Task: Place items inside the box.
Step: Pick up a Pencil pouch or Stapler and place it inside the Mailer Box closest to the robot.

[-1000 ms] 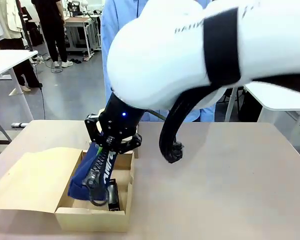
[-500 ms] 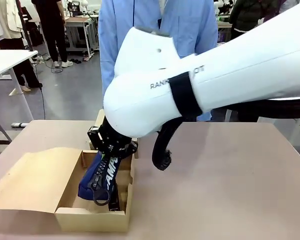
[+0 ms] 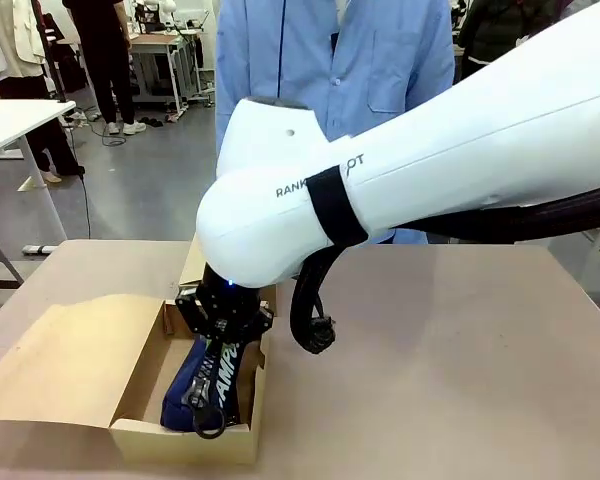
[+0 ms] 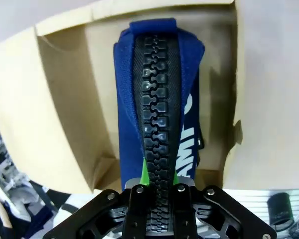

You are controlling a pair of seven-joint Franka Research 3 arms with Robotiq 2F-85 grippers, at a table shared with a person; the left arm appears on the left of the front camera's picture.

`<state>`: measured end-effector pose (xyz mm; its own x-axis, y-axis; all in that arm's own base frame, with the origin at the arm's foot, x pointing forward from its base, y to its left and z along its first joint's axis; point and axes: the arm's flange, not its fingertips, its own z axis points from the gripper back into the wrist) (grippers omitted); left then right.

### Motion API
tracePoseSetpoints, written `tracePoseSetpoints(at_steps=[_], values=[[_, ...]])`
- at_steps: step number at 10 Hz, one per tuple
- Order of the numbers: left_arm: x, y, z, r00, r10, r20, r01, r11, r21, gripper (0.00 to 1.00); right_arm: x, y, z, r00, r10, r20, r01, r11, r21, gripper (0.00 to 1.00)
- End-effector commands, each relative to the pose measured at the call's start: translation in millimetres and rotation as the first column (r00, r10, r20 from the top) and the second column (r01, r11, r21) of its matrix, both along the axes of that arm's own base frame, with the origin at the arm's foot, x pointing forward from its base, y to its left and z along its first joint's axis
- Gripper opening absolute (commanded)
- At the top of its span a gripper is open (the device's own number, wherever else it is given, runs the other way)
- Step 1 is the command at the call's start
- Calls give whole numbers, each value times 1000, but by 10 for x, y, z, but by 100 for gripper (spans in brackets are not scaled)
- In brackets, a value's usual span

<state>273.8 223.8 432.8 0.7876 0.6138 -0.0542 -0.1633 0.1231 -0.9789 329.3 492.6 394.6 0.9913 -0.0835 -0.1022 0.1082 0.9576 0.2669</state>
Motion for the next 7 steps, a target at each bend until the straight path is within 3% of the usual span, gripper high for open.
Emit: tracePoseSetpoints(at_steps=[1, 7], values=[[-25, 6, 5, 1000, -10, 17, 10, 1000, 5, 100, 45, 36, -106, 999, 45, 5, -45, 999, -26, 11], [-25, 6, 5, 1000, -10, 17, 10, 1000, 5, 100, 79, 38, -281, 999, 32, 31, -31, 999, -35, 11]])
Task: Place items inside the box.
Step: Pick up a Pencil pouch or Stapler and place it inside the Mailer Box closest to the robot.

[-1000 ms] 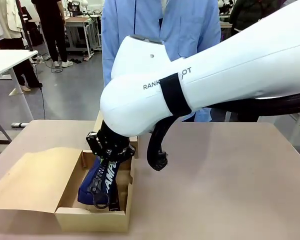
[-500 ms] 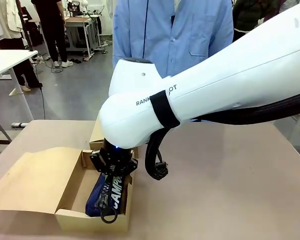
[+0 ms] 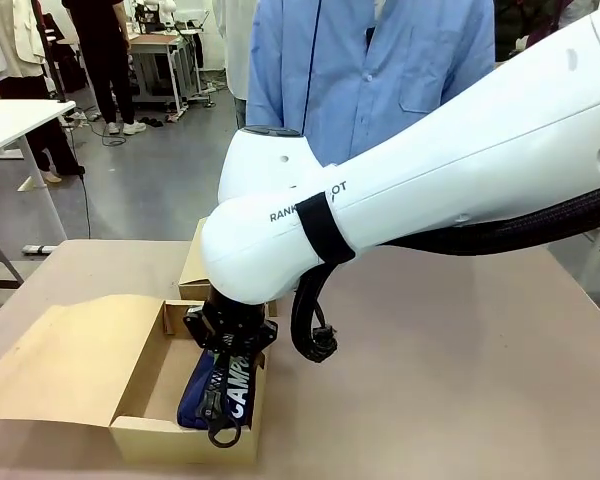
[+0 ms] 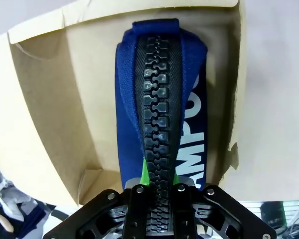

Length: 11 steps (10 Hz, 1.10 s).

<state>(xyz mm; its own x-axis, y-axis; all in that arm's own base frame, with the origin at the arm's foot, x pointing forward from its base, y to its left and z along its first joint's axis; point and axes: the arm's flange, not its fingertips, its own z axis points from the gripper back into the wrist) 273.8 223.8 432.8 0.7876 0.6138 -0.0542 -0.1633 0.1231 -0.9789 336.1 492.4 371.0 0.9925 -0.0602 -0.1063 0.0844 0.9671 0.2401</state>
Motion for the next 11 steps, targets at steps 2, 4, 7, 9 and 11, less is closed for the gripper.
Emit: tracePoseSetpoints(at_steps=[2, 4, 7, 9, 11], values=[[-25, 5, 5, 1000, -10, 17, 10, 1000, 5, 100, 9, 14, -45, 999, 11, 33, -11, 1000, 7, 11], [-25, 5, 5, 1000, -10, 17, 10, 1000, 5, 100, 11, -3, -51, 1000, 8, 25, -8, 1000, 8, 67], [-25, 5, 5, 1000, -10, 17, 10, 1000, 5, 100, -12, -42, 29, 999, 2, 42, -4, 999, 52, 100], [-25, 5, 5, 1000, -10, 17, 10, 1000, 5, 100, -42, -99, 105, 999, 12, 42, -16, 994, 105, 100], [-25, 5, 5, 1000, -10, 17, 10, 1000, 5, 100, -60, -185, 209, 999, 9, 42, -16, 985, 173, 100]])
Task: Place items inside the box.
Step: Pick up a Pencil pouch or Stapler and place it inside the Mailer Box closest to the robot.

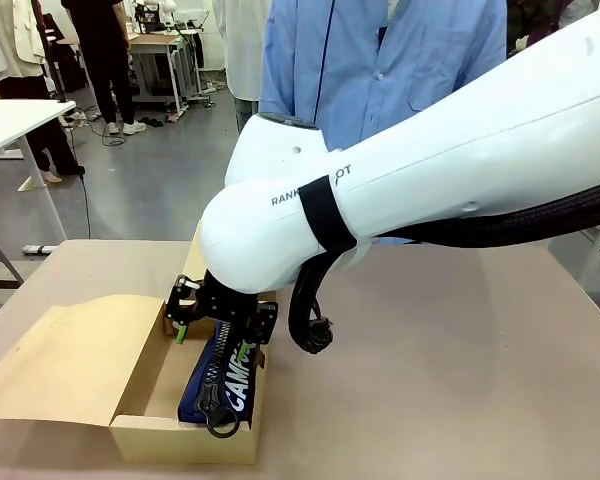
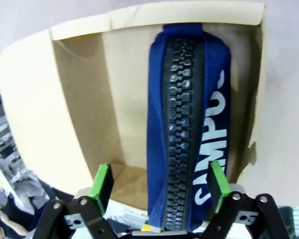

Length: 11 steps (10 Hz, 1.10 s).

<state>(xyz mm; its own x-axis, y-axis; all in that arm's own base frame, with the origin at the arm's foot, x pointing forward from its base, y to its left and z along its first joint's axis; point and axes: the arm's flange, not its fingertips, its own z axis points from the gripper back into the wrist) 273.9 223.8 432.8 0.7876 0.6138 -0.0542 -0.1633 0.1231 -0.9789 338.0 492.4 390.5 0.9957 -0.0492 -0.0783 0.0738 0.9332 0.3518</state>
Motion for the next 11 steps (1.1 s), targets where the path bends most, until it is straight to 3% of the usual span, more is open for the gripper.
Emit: tracePoseSetpoints(at_steps=[1, 3, 5, 6, 7, 9, 10, 11], values=[[-25, 6, 5, 1000, -10, 17, 10, 1000, 5, 100, -92, -225, 57, 1000, 17, 8, -17, 997, 80, 100], [-25, 6, 5, 1000, -10, 17, 10, 1000, 5, 100, -131, -473, 221, 999, 49, 16, -51, 993, 108, 100], [-25, 6, 5, 1000, -10, 17, 10, 1000, 5, 100, -126, -1286, 560, 987, 155, -36, -140, 952, 271, 100], [-25, 6, 5, 1000, -10, 17, 10, 1000, 5, 100, -156, -1771, 687, 982, 163, -95, -111, 907, 406, 100], [-25, 6, 5, 1000, -10, 17, 10, 1000, 5, 100, -60, -607, 423, 997, 76, 1, -75, 979, 188, 100], [-25, 6, 5, 1000, -10, 17, 10, 1000, 5, 100, -60, -607, 423, 997, 76, 1, -75, 979, 188, 100], [-25, 6, 5, 1000, -10, 17, 10, 1000, 5, 100, -125, -992, 623, 993, 115, -4, -109, 955, 277, 100], [-25, 6, 5, 1000, -10, 17, 10, 1000, 5, 100, -43, -881, 557, 975, 209, -73, -182, 946, 268, 100]])
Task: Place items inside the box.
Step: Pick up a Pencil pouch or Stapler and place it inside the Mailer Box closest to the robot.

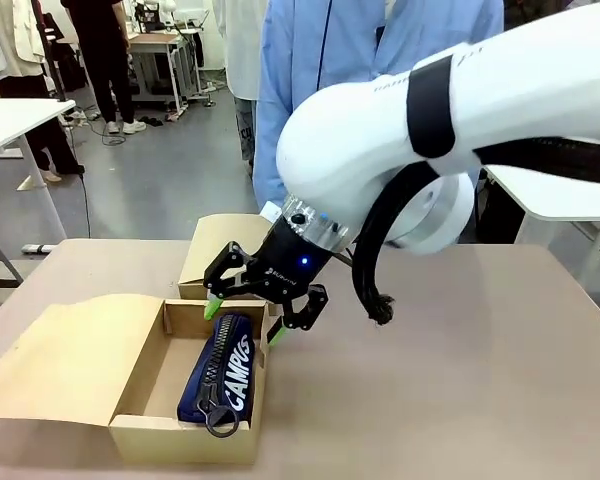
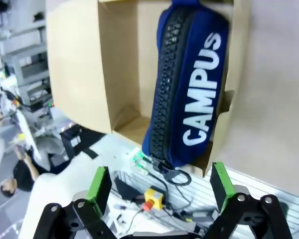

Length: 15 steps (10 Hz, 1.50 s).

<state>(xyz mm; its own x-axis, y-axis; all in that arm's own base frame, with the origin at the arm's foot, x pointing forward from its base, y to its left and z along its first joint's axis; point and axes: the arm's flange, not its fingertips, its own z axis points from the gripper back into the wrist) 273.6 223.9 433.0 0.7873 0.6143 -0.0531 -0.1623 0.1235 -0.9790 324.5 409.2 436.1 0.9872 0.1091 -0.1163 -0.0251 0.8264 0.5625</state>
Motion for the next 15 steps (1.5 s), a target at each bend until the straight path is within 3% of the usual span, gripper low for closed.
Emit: tracePoseSetpoints(at_steps=[1, 2, 3, 4, 5, 7, 8, 9, 11, 12, 13, 15], values=[[-22, 4, 3, 1000, -10, 16, 10, 1000, 4, 100, 276, -408, 236, 994, 94, -54, -86, 987, 139, 100], [-22, 4, 3, 1000, -10, 16, 10, 1000, 4, 100, 446, -996, 416, 998, 33, -51, -20, 968, 251, 100], [-22, 4, 3, 1000, -10, 16, 10, 1000, 4, 100, 564, -1655, 526, 994, 68, -85, -33, 933, 357, 100], [-22, 4, 3, 1000, -10, 16, 10, 1000, 4, 100, 716, -2445, 499, 951, 224, -214, -77, 839, 539, 100], [-22, 4, 3, 1000, -10, 16, 10, 1000, 4, 100, 780, -3017, 403, 931, 287, -228, -60, 733, 677, 100], [-22, 4, 3, 1000, -10, 16, 10, 1000, 4, 100, 597, -3854, 160, 974, 171, -148, 18, 592, 806, 100], [-22, 4, 3, 1000, -10, 16, 10, 1000, 4, 100, 321, -4242, 35, 990, 6, -139, 111, 577, 809, 100], [-22, 4, 3, 1000, -10, 16, 10, 1000, 4, 100, 29, -4480, -55, 983, -158, -91, 164, 553, 817, 100], [-22, 4, 3, 1000, -10, 16, 10, 1000, 4, 100, -373, -4588, -251, 931, -360, -61, 269, 565, 780, 100], [-22, 4, 3, 1000, -10, 16, 10, 1000, 4, 100, -249, -4425, -334, 898, -431, -89, 366, 620, 694, 100], [-22, 4, 3, 1000, -10, 16, 10, 1000, 4, 100, -163, -4884, -254, 960, -257, -108, 234, 531, 814, 100], [-22, 4, 3, 1000, -10, 16, 10, 1000, 4, 100, -163, -4884, -254, 960, -257, -108, 234, 531, 814, 100]])
